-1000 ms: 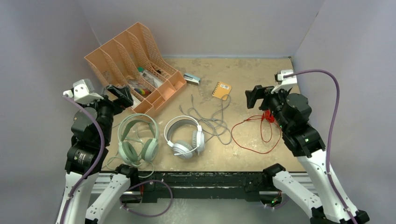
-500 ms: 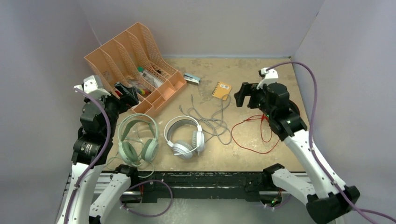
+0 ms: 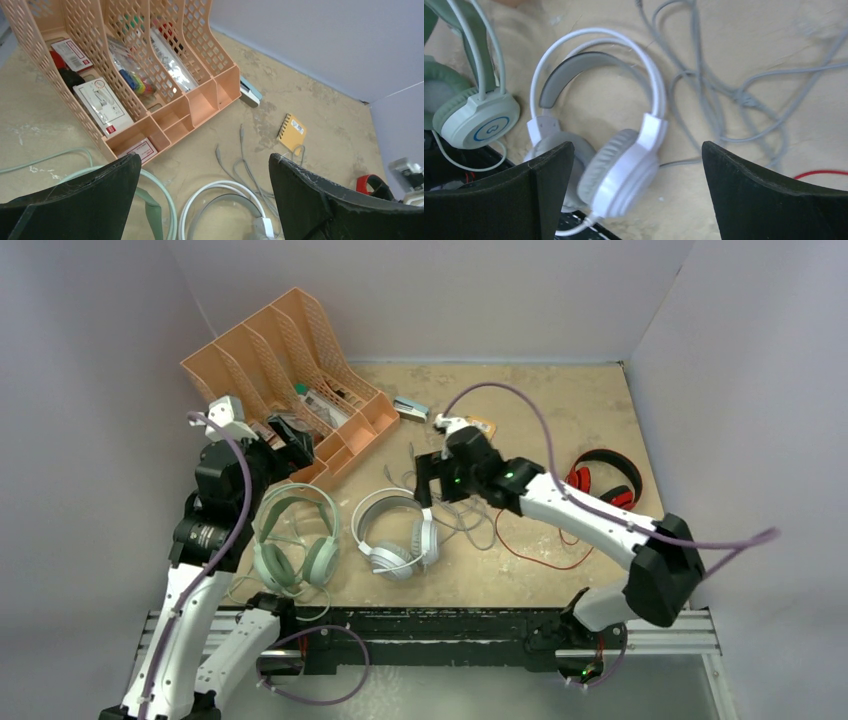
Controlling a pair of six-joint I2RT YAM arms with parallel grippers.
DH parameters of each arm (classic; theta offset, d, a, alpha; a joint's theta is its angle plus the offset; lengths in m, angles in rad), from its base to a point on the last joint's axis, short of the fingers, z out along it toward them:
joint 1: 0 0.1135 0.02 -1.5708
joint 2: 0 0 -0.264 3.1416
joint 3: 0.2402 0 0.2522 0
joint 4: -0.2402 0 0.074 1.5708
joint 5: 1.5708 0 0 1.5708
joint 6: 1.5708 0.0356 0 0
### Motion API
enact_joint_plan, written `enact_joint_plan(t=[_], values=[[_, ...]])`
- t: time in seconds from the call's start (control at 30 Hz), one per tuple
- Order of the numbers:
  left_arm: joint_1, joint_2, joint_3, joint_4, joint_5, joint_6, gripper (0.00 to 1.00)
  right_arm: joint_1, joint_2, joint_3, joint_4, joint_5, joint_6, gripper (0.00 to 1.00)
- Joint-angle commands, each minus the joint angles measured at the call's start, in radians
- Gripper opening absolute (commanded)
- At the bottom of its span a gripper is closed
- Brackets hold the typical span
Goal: Wrap the headphones
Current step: Pick up the headphones from the center of the board.
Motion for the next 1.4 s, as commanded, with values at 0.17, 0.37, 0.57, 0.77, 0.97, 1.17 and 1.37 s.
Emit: enact_joint_plan(t=[0.17,0.37,0.57,0.77,0.97,1.17,1.37], values=[[0.009,0.038,-0.021,0.054,0.075,-0.05,0.98,0.232,0.234,0.19,-0.249,0.365,0.282,0.99],[0.009,0.033,-0.026,0.043,0.078,-0.052,0.98,0.25,0.301,0.17,-0.226,0.341,0.286,0.94],[0.009,0.042,-0.024,0.035,0.085,-0.055,0.98,0.28,0.357,0.168,-0.186,0.292,0.289,0.81],[0.009,0.062,-0.018,0.02,0.088,-0.055,0.97,0.288,0.37,0.163,-0.19,0.293,0.29,0.69],[0.009,0.087,-0.022,0.013,0.104,-0.061,0.96,0.288,0.358,0.148,-0.197,0.314,0.269,0.5],[0.009,0.146,-0.023,0.008,0.168,-0.057,0.94,0.288,0.282,0.134,-0.171,0.365,0.173,0.24],[0.008,0.226,-0.024,0.003,0.292,-0.039,0.9,0.285,0.232,0.157,-0.122,0.526,-0.038,0.1]])
